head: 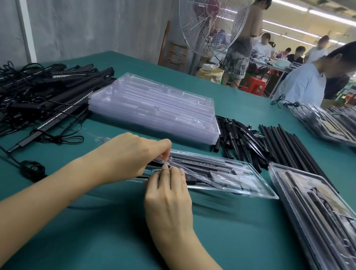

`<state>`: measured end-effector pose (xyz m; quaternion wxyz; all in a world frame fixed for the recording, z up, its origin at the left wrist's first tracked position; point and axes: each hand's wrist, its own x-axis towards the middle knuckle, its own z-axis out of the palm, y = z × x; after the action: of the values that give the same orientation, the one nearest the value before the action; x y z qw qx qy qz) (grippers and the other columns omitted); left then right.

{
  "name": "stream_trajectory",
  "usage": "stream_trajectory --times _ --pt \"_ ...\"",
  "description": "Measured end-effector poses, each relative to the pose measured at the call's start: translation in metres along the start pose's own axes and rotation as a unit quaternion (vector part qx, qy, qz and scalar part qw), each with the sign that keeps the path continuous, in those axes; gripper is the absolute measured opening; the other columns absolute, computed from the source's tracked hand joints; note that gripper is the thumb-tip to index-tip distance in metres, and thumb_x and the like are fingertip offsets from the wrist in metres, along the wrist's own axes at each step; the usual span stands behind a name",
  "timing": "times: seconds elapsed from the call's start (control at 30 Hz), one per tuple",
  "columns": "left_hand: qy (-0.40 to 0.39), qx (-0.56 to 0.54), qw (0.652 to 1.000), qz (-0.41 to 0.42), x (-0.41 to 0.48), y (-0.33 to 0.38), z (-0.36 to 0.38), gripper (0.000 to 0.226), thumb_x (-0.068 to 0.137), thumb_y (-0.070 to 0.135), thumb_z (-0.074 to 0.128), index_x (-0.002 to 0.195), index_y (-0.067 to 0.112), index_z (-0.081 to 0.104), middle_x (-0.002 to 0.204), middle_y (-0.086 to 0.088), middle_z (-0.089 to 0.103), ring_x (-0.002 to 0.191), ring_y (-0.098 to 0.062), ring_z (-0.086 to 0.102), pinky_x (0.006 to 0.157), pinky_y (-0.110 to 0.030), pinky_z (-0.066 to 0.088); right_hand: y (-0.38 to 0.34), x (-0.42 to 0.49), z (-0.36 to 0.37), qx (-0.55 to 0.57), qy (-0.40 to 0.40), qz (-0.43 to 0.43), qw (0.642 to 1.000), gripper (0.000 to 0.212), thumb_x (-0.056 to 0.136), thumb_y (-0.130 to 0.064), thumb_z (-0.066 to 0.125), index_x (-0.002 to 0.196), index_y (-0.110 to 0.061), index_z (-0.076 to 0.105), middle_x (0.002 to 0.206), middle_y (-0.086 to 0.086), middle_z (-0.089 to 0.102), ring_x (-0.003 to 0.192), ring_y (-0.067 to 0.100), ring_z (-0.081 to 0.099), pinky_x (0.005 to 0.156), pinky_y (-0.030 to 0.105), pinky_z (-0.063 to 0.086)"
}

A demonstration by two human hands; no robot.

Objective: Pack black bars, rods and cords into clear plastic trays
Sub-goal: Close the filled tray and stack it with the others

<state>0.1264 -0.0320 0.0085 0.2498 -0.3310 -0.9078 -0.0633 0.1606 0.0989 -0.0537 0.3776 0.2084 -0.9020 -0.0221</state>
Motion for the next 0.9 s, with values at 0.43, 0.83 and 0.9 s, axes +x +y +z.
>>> stream_trajectory --times 0.43,0.83,0.9 --pt "-0.039 -0.034 0.998 -0.034 -0.001 -0.003 0.003 0.036 0.078 -0.008 0.048 0.106 0.012 0.057 0.095 0.004 0.071 0.073 -0.027 0.066 0.057 -0.037 0.048 0.004 -0.001 0.001 -0.005 0.023 0.000 1.000 0.032 0.077 -0.002 0.043 0.084 -0.002 0.075 0.087 0.016 0.072 0.082 0.027 0.069 0.082 0.034 0.055" --pt "-0.163 -0.325 0.925 -0.108 -0.010 -0.015 -0.018 0.015 0.089 0.016 0.064 0.088 0.031 0.066 0.095 0.019 0.069 0.095 0.001 0.064 0.088 -0.023 0.049 0.027 0.001 -0.020 0.185 0.208 -0.075 0.958 0.026 0.084 -0.009 0.058 0.058 -0.007 0.059 0.062 0.007 0.058 0.054 0.027 0.051 0.048 0.032 0.044" --pt "-0.239 -0.350 0.899 -0.108 -0.012 -0.020 -0.016 0.014 0.084 0.020 0.070 0.086 0.034 0.070 0.100 0.022 0.069 0.101 0.006 0.062 0.092 -0.016 0.046 0.032 0.004 -0.027 0.230 0.223 -0.076 0.944 0.030 0.085 -0.009 0.055 0.056 -0.005 0.056 0.059 0.008 0.053 0.053 0.026 0.045 0.048 0.033 0.040"
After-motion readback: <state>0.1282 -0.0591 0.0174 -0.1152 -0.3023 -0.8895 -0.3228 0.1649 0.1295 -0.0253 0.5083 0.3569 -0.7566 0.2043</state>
